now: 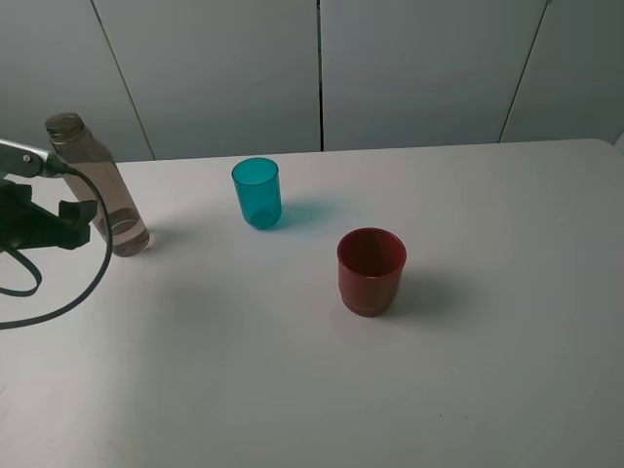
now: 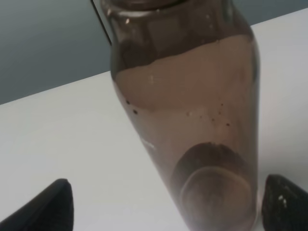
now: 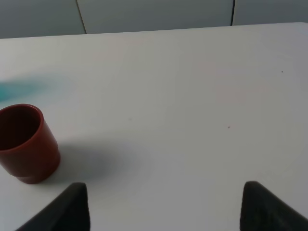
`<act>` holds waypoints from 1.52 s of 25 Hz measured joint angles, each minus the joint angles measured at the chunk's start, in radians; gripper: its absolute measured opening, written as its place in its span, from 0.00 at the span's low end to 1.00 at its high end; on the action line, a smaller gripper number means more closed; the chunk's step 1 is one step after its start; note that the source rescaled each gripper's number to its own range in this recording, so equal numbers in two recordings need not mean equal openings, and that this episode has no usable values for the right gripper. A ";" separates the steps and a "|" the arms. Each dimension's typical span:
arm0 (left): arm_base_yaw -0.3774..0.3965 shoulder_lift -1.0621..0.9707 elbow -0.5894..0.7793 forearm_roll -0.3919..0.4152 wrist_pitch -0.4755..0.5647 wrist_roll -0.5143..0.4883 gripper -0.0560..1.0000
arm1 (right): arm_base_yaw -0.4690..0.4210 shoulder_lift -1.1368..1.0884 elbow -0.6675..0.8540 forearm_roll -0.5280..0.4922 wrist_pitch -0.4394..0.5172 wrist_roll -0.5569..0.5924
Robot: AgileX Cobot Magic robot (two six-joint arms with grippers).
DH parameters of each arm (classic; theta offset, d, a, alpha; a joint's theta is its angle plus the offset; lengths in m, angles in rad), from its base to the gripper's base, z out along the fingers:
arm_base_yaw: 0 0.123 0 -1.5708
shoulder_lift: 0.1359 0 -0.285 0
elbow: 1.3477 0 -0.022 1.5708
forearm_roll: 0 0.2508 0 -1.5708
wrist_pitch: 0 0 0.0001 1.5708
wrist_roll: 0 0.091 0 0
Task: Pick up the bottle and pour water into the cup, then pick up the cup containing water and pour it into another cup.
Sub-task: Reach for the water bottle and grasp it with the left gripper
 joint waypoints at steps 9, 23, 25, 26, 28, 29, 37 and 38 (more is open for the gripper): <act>0.000 0.004 -0.002 -0.073 0.000 -0.018 0.99 | 0.000 0.000 0.000 0.000 0.000 0.000; 0.000 0.055 -0.043 -0.014 -0.020 -0.024 0.99 | 0.000 0.000 0.000 0.000 0.000 0.000; 0.000 0.076 -0.045 -0.009 -0.041 -0.028 0.99 | 0.000 0.000 0.000 0.000 0.000 0.000; 0.000 0.086 -0.051 -0.001 -0.041 -0.031 0.99 | 0.000 0.000 0.000 0.000 0.000 0.000; 0.000 0.101 -0.071 0.018 -0.041 -0.035 0.99 | 0.000 0.000 0.000 0.000 0.000 0.000; 0.000 0.112 -0.080 0.025 -0.041 -0.037 0.99 | 0.000 0.000 0.000 0.000 0.000 0.000; 0.000 0.186 -0.149 0.051 -0.048 -0.039 0.99 | 0.000 0.000 0.000 0.000 0.000 0.006; 0.000 0.191 -0.153 0.051 -0.050 -0.041 0.99 | 0.000 0.000 0.000 0.000 0.000 0.006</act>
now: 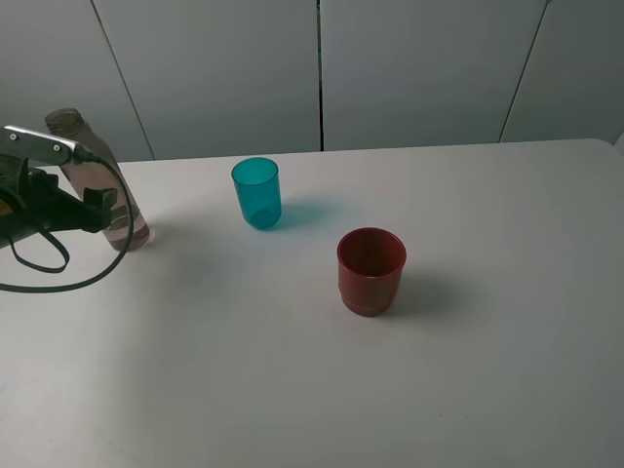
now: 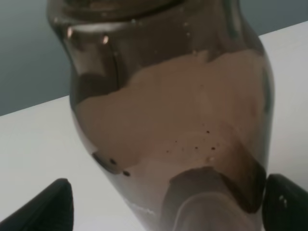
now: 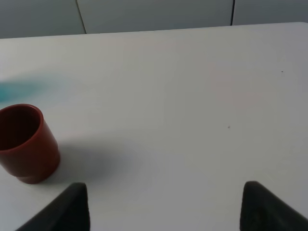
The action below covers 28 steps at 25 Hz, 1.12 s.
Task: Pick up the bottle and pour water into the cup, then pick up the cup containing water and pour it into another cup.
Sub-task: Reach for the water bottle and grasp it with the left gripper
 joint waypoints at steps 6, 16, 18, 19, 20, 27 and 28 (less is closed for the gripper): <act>0.000 0.046 -0.008 0.000 -0.064 -0.002 0.99 | 0.000 0.000 0.000 0.000 0.000 -0.006; 0.000 0.112 -0.010 -0.004 -0.196 -0.020 0.99 | 0.000 0.000 0.000 0.000 0.000 -0.006; 0.000 0.127 -0.010 -0.004 -0.220 -0.020 0.99 | 0.000 0.000 0.000 0.000 0.000 0.000; 0.000 0.136 -0.010 -0.004 -0.229 -0.020 0.99 | 0.000 0.000 0.000 0.000 0.000 -0.006; 0.000 0.141 -0.010 -0.004 -0.239 -0.020 0.99 | 0.000 0.000 0.000 0.000 0.000 -0.006; 0.000 0.165 -0.018 -0.004 -0.292 -0.018 0.99 | 0.000 0.000 0.000 0.000 0.000 0.000; 0.000 0.165 -0.026 -0.004 -0.292 -0.013 0.99 | 0.000 0.000 0.000 0.000 0.000 0.000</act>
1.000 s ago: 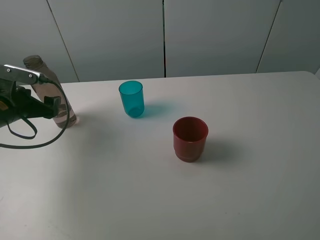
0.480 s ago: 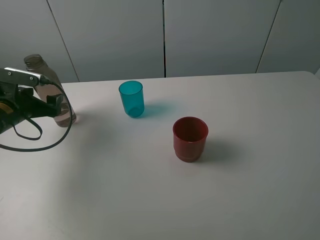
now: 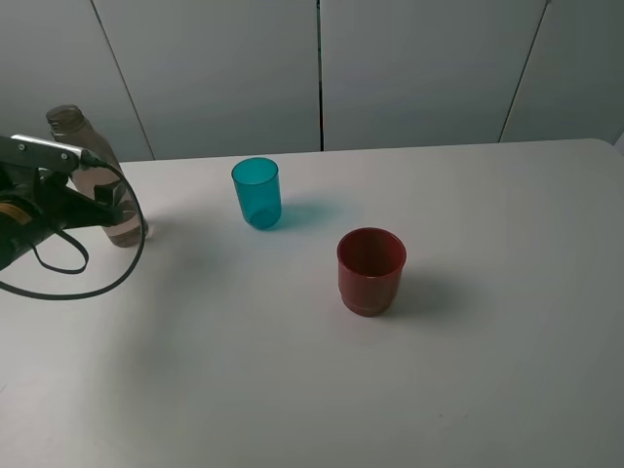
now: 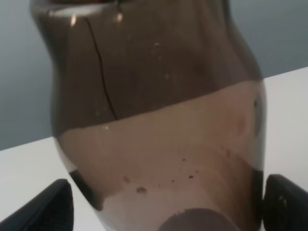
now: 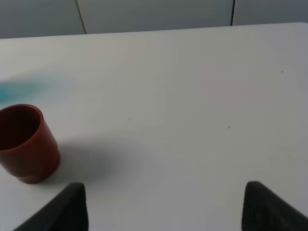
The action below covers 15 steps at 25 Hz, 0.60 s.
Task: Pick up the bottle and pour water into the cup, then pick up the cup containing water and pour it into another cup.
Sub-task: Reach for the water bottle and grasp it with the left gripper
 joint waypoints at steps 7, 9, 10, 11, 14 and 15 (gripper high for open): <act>0.000 0.000 -0.049 0.000 0.011 0.007 0.99 | 0.000 0.000 0.000 0.000 0.000 0.000; 0.000 0.002 -0.058 -0.002 0.018 0.007 0.99 | 0.000 0.000 0.000 0.000 0.000 0.000; 0.000 0.002 -0.063 -0.002 0.022 0.007 0.99 | 0.000 0.000 0.000 0.000 0.000 0.000; 0.000 0.005 -0.063 -0.004 0.022 0.009 0.99 | 0.000 0.000 0.000 0.000 0.000 0.000; 0.000 0.030 -0.065 -0.007 -0.016 0.009 0.99 | 0.000 0.000 0.000 0.000 0.000 0.000; 0.000 0.041 -0.065 -0.009 -0.033 0.009 0.99 | 0.000 0.000 0.000 0.000 0.000 0.000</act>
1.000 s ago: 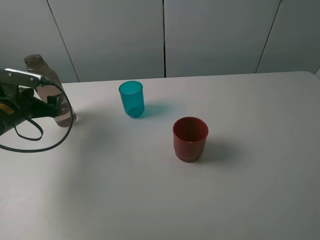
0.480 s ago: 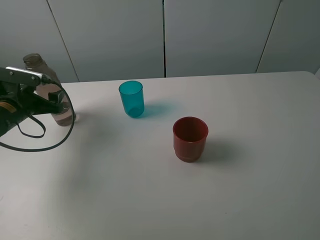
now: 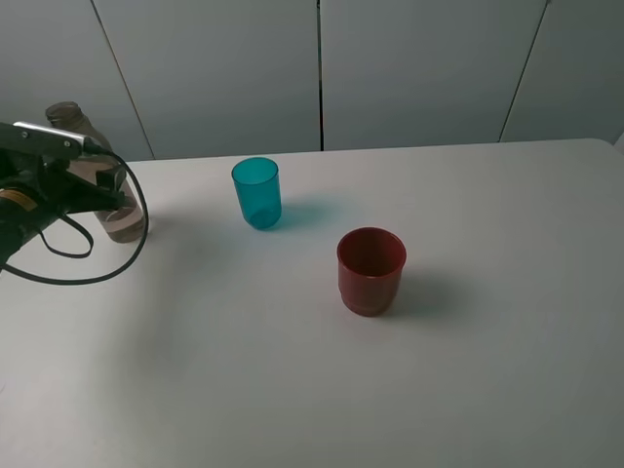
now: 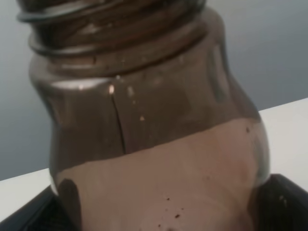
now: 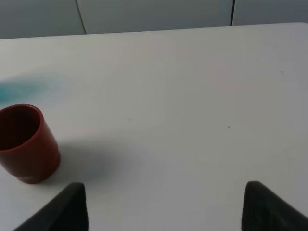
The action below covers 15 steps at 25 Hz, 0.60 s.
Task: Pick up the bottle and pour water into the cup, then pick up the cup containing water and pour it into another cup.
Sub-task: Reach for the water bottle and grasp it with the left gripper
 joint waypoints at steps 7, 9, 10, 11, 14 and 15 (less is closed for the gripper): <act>0.000 0.046 -0.037 -0.006 -0.024 0.000 0.99 | 0.000 0.000 0.000 0.000 0.000 0.000; 0.000 0.056 -0.051 -0.006 -0.029 0.000 0.99 | 0.000 0.000 0.000 0.000 0.000 0.000; 0.000 0.065 -0.058 -0.006 -0.029 0.000 0.99 | 0.000 0.000 0.000 0.000 0.000 0.000; 0.000 0.073 -0.062 -0.006 -0.031 0.000 0.99 | 0.000 0.000 0.000 0.000 0.000 0.000; 0.000 0.094 -0.068 -0.006 -0.038 0.000 0.99 | 0.000 0.000 0.000 0.000 0.000 0.000; 0.000 0.096 -0.068 -0.006 -0.038 0.000 0.99 | 0.000 0.000 0.000 0.000 0.000 0.000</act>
